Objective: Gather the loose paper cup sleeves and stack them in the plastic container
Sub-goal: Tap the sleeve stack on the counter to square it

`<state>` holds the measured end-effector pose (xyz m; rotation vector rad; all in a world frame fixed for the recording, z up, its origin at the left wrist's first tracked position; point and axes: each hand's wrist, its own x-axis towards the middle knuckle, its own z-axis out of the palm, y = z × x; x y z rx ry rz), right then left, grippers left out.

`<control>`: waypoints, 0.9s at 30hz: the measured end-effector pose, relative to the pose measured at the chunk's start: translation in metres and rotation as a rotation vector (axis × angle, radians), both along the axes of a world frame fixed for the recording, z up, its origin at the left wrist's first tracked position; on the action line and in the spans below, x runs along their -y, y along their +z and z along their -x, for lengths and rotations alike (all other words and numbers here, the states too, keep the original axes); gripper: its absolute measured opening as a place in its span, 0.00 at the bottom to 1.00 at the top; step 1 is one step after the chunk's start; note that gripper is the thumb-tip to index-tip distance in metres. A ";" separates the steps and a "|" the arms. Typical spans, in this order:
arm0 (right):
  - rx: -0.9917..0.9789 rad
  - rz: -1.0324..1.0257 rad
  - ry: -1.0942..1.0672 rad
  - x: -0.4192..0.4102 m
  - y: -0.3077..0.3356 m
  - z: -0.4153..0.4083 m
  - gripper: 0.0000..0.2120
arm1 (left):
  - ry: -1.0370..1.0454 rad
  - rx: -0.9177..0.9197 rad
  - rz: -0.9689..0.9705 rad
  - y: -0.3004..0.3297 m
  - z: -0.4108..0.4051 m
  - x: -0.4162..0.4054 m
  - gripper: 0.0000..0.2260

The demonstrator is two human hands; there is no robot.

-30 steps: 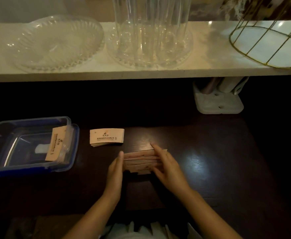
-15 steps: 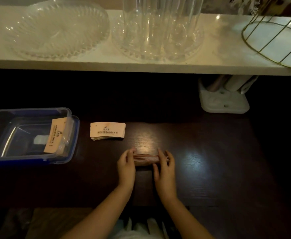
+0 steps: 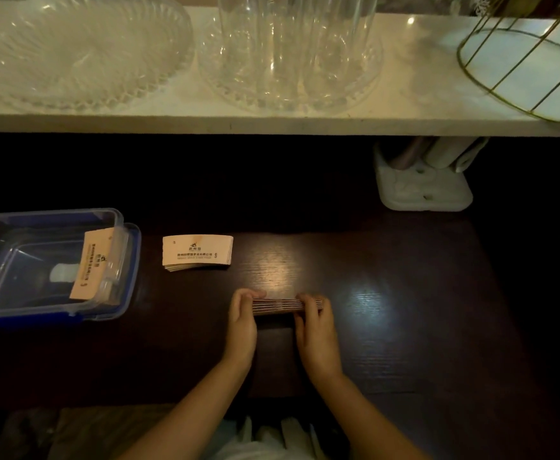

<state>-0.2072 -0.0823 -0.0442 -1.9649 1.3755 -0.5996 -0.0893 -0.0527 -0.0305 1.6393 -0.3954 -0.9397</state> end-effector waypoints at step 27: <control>0.249 -0.169 0.103 -0.003 0.055 -0.042 0.14 | 0.318 -0.586 0.008 0.072 -0.026 0.014 0.12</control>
